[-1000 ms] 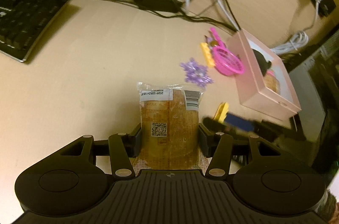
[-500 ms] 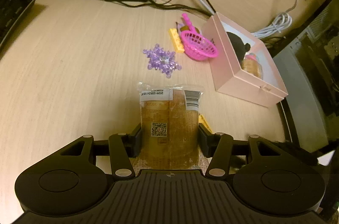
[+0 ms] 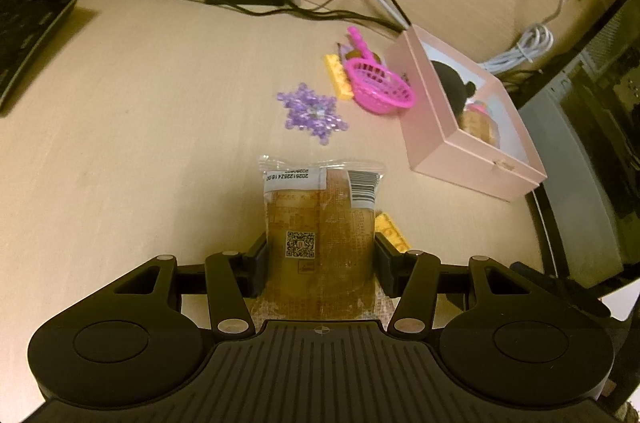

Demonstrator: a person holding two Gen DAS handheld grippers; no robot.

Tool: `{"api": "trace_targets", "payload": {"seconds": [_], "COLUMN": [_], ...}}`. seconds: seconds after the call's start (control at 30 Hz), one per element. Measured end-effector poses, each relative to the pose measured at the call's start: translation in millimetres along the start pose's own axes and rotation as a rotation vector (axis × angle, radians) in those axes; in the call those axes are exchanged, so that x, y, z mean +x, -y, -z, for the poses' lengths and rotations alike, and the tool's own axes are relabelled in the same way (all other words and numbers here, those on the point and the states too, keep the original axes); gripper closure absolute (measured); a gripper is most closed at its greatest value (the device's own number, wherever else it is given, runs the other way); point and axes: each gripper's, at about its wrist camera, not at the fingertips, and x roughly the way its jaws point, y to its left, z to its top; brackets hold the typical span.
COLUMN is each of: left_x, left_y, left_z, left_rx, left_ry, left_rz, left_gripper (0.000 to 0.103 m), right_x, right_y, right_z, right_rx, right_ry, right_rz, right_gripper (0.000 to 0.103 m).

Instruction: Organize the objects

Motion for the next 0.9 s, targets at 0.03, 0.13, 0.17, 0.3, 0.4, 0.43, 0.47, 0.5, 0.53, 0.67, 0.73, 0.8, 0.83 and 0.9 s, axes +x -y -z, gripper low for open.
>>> {"api": "trace_targets", "payload": {"seconds": [0.03,0.13,0.17,0.3,0.4,0.43,0.47,0.5,0.53,0.67,0.73,0.8,0.83,0.9], "left_x": [-1,-10,-14,-21,-22,-23,-24,-25,-26,-34,-35,-37,-38,-40], "left_y": [-2,-2,-1,-2,-5,-6,-7,-8,-8,-11,-12,-13,-14,-16], "left_z": [1,3,4,8,12,13,14,14,14,14,14,13,13,12], "left_rx": [-0.002,0.008,0.016,0.017,0.011,0.01,0.01,0.012,0.016,0.034,0.034,0.036,0.036,0.037], "left_ry": [0.001,0.02,0.033,0.051,0.041,0.04,0.041,0.045,0.05,0.071,0.075,0.077,0.078,0.082], "left_rz": [-0.008,-0.035,-0.04,-0.051,-0.056,-0.062,-0.069,-0.078,-0.087,-0.118,-0.122,-0.126,-0.127,-0.129], "left_gripper": [0.047,0.047,0.047,0.047,0.047,0.047,0.047,0.047,0.047,0.047,0.047,0.047,0.047,0.047], "right_x": [1,2,1,-5,-3,-1,0,2,4,9,11,13,13,16], "right_y": [-6,-19,-22,-32,-38,-40,-42,-44,-45,-50,-52,-56,-58,-61], "right_z": [-1,-4,-5,-4,-3,-2,-3,-3,-3,-5,-7,-10,-12,-17], "right_rx": [-0.016,-0.049,-0.058,-0.087,-0.11,-0.114,-0.115,-0.117,-0.118,-0.114,-0.117,-0.125,-0.129,-0.132], "right_ry": [0.001,-0.001,0.007,0.023,0.018,0.014,0.009,0.005,0.002,-0.006,-0.006,0.0,0.005,0.014], "right_rz": [-0.008,-0.021,-0.023,-0.035,-0.038,-0.042,-0.045,-0.048,-0.05,-0.058,-0.062,-0.063,-0.066,-0.076], "right_gripper": [0.002,0.002,0.002,0.0,0.0,0.0,0.0,0.0,0.0,0.0,0.0,0.0,0.0,0.0]}}
